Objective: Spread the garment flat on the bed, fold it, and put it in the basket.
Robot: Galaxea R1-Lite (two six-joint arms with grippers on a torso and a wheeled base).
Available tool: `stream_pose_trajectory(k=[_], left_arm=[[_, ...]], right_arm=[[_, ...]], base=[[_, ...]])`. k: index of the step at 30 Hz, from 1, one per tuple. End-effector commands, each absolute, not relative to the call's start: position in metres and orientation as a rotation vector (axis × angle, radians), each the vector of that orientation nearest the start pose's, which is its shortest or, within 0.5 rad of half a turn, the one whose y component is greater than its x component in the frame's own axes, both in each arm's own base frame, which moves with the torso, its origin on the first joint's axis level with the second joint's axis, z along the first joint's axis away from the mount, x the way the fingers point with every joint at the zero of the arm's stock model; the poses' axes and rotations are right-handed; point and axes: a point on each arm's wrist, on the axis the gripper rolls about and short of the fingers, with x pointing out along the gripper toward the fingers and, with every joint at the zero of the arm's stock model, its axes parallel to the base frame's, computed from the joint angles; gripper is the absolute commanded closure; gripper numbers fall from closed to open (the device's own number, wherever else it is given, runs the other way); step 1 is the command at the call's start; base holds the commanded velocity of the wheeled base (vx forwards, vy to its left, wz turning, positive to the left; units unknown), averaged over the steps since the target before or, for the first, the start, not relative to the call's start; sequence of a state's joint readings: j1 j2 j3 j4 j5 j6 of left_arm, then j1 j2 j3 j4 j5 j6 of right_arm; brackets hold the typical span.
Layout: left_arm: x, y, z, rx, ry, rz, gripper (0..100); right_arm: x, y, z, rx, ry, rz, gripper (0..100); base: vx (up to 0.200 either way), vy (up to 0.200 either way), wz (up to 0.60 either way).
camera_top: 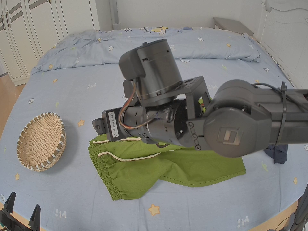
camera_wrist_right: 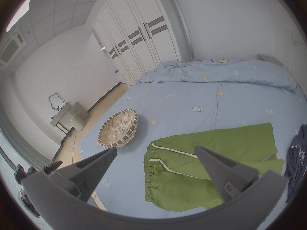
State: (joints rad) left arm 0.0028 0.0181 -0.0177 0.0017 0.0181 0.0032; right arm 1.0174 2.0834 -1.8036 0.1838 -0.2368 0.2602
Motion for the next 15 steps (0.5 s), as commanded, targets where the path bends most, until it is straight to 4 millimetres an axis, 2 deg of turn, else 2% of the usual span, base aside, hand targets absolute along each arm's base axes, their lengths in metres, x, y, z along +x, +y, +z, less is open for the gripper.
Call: stream_pose_trajectory(k=[1, 4, 5, 6, 8, 9, 10, 12, 14, 15], left_arm=[[-0.023, 0.000, 0.076, 0.005, 0.000, 0.021, 0], [-0.023, 0.000, 0.076, 0.006, 0.000, 0.020, 0], [-0.023, 0.000, 0.076, 0.006, 0.000, 0.020, 0], [-0.023, 0.000, 0.075, 0.014, 0.000, 0.015, 0], [-0.023, 0.000, 0.075, 0.018, 0.000, 0.015, 0], [-0.023, 0.000, 0.075, 0.018, 0.000, 0.015, 0], [-0.023, 0.000, 0.075, 0.020, 0.000, 0.017, 0], [-0.023, 0.000, 0.075, 0.031, 0.000, 0.012, 0], [-0.023, 0.000, 0.075, 0.034, 0.000, 0.014, 0], [-0.023, 0.000, 0.076, 0.069, -0.002, -0.014, 0]], right_arm=[[0.228, 0.335, 0.259, 0.046, 0.493, 0.673, 0], [0.227, 0.291, 0.277, 0.125, 0.525, 0.636, 0], [0.227, 0.291, 0.277, 0.125, 0.525, 0.636, 0], [0.224, 0.255, 0.285, 0.189, 0.557, 0.653, 0], [0.216, 0.214, 0.292, 0.252, 0.587, 0.685, 0], [0.216, 0.211, 0.292, 0.254, 0.588, 0.686, 0], [0.211, 0.188, 0.292, 0.281, 0.608, 0.708, 0], [0.202, 0.159, 0.284, 0.309, 0.653, 0.737, 0], [0.200, 0.154, 0.281, 0.313, 0.664, 0.742, 0], [0.186, 0.135, 0.264, 0.323, 0.688, 0.766, 0]], base=[[0.000, 0.000, 0.00], [0.000, 0.000, 0.00], [0.000, 0.000, 0.00], [0.000, 0.000, 0.00], [0.000, 0.000, 0.00], [0.000, 0.000, 0.00], [0.000, 0.000, 0.00], [0.000, 0.000, 0.00], [0.000, 0.000, 0.00], [0.000, 0.000, 0.00]])
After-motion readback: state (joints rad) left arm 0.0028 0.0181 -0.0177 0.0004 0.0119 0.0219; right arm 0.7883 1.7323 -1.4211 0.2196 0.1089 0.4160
